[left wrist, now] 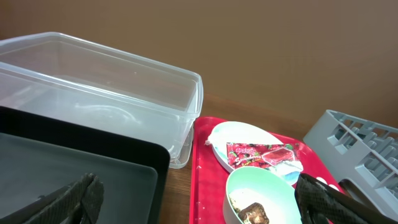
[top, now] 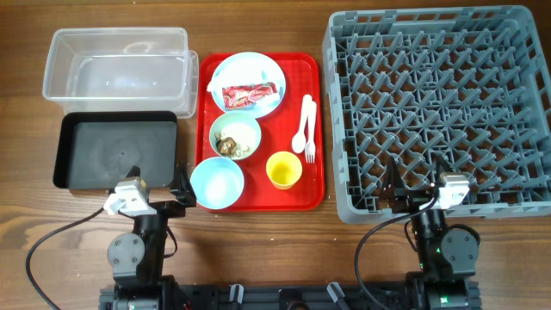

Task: Sort waste into correct bins and load items into the dishwasher rack
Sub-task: 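Raise both grippers from rest toward the red tray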

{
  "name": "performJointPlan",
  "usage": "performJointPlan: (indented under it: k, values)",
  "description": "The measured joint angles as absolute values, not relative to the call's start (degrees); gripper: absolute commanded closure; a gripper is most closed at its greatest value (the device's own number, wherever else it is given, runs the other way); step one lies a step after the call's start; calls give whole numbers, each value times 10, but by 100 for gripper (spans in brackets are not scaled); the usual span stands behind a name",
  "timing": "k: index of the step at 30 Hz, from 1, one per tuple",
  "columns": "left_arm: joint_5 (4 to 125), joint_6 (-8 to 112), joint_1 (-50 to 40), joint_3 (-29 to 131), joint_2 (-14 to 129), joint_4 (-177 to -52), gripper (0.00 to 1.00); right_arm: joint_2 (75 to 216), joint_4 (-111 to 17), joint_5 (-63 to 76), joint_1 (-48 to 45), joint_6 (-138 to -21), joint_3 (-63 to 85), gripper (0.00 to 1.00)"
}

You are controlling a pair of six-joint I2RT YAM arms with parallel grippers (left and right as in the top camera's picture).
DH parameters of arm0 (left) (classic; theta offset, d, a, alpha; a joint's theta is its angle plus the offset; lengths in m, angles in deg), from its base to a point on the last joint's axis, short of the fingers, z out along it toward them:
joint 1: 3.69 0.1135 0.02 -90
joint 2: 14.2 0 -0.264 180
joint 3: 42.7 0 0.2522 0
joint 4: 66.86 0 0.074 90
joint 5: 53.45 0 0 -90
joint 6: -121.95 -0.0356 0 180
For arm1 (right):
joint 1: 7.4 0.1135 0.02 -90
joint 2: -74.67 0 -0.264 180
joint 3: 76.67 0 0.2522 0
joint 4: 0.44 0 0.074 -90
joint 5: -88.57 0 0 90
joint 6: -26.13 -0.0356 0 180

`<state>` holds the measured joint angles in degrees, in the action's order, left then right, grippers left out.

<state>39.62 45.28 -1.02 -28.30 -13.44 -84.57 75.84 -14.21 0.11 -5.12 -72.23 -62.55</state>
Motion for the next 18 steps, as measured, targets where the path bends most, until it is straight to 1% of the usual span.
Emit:
performJointPlan:
  k: [18]
  values:
    - [396,453,-10,-283,-134,-846,0,758,-142,1,-51,-722,-626,0]
